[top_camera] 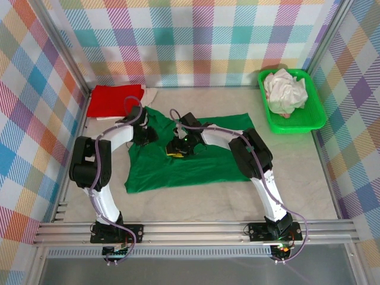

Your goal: Fold and stack the t-shirts

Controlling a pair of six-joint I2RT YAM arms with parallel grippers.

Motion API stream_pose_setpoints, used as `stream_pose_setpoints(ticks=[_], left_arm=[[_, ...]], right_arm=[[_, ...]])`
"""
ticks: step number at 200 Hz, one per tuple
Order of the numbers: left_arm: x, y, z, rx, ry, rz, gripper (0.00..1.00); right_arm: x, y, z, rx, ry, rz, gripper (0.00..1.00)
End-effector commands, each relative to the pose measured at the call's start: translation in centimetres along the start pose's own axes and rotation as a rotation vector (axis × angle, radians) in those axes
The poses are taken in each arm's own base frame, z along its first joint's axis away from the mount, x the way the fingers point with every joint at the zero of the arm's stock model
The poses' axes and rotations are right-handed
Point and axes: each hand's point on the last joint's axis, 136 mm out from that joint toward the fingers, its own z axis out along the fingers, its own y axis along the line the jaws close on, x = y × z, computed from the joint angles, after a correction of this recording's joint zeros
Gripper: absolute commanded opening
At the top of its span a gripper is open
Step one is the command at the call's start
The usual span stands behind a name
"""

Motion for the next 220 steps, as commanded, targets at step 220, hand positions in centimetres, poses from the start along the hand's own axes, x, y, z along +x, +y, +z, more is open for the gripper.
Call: stream_pose_setpoints(ticks=[220], left_arm=[[4.0, 5.9, -6.3, -0.1, -0.115, -0.043, 0.36]], right_arm=[[-3.9, 1.1, -2.4, 0.082, -0.15, -0.028, 0.35]])
